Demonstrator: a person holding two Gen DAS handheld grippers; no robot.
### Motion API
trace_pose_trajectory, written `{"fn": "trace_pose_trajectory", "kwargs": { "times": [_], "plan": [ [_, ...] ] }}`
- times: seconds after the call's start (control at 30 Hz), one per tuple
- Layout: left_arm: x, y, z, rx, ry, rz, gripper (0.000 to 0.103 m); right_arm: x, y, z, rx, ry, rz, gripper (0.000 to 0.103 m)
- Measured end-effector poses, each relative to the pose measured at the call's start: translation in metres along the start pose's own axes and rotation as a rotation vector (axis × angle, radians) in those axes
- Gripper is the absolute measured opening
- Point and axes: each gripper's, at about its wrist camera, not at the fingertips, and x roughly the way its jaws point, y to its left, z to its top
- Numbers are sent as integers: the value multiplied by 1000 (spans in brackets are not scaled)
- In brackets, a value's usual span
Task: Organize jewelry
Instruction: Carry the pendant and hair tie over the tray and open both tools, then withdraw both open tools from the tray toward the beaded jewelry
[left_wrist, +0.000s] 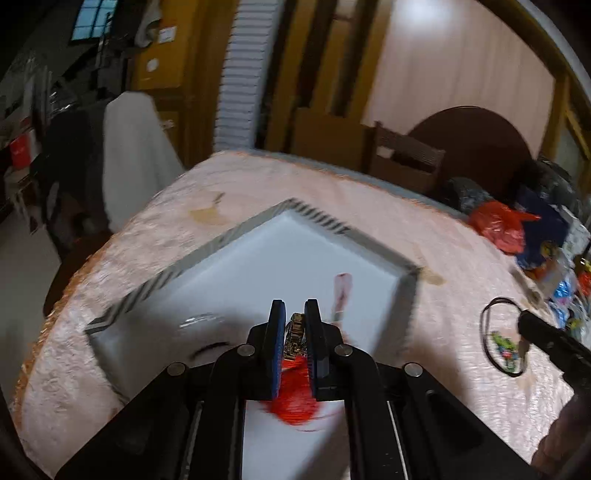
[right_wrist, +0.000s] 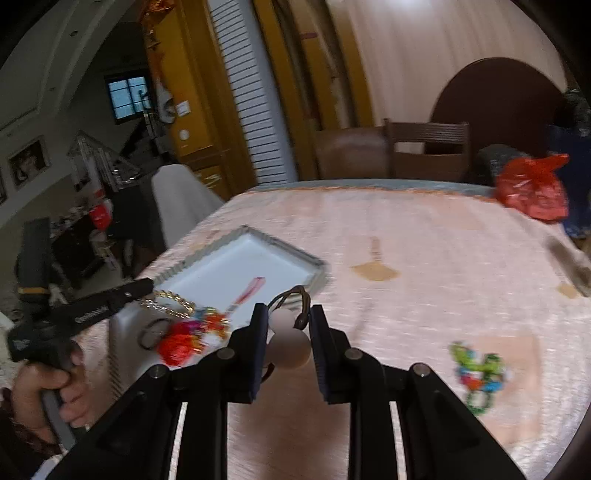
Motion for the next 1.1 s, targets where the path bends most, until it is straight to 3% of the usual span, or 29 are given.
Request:
{"fn": "trace_pose_trajectory", "kwargs": {
  "times": [0.17, 0.4, 0.67, 0.83, 0.9, 0.97, 1.1],
  "plan": [
    [9, 23, -12, -28, 25, 48, 37, 28, 33, 4, -34, 37, 57, 23],
    [7, 23, -25, 20, 22, 98, 37, 81, 76, 4, -106, 122, 123, 23],
    [8, 21, -37, 36, 42, 116, 36, 129, 86, -9, -121, 229, 128, 23],
    [5, 21, -39, 37, 46, 140, 38, 138, 79, -15, -87, 250, 140, 24],
    [4, 21, -40, 38, 53, 143, 51, 136, 75, -14, -68, 243, 156, 32],
    [2, 20, -41, 44, 48, 165, 57, 131, 71, -12, -55, 228, 158, 36],
    [-5, 18, -44, 28, 40, 172, 57, 111, 58, -6, -41, 190, 153, 36]
  ]
}}
